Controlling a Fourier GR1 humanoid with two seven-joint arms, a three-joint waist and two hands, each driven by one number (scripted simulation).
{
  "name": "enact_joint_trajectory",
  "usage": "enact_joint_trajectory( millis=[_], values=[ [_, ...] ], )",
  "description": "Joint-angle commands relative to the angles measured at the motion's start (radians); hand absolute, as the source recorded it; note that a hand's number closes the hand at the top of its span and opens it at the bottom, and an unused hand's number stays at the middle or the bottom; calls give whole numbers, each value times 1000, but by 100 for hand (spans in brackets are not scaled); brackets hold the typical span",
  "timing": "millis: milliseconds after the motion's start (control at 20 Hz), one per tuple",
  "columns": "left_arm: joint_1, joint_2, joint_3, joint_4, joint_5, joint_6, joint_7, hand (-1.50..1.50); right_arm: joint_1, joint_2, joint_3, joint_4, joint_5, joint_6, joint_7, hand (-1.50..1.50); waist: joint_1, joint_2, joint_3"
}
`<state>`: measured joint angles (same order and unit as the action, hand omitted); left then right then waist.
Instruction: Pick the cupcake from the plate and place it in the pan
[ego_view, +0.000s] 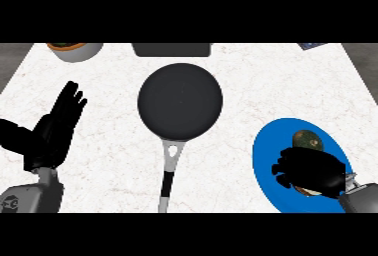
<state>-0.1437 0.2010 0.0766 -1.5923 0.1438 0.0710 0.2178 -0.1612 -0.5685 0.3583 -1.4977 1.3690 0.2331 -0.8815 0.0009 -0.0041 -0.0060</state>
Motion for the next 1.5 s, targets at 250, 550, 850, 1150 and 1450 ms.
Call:
enact_joint_trajectory(
  millis=[250, 550, 850, 1150, 1450],
  values=[
    [-19, -18, 7, -20, -27, 18, 21, 0, 48, -9, -45, -75, -54, 75, -89, 150, -4, 3, 6],
    [-9, 9, 27, -22, -4, -12, 33, 0, 4, 226, -55, -94, -86, 62, 190, 150, 0, 2, 4],
    [18, -9, 7, -33, -21, 5, 31, 0, 23, 488, -141, -54, -24, 41, 616, 150, -19, -11, -3],
    [17, -11, -4, -17, -22, -3, 40, 0, -112, 565, -101, -161, 80, -52, 962, 150, 15, -26, -5],
    [-22, -18, -21, -17, -15, -19, 35, 0, -268, 568, -19, -182, 123, -38, 1329, 150, 75, -10, -3]
  ],
)
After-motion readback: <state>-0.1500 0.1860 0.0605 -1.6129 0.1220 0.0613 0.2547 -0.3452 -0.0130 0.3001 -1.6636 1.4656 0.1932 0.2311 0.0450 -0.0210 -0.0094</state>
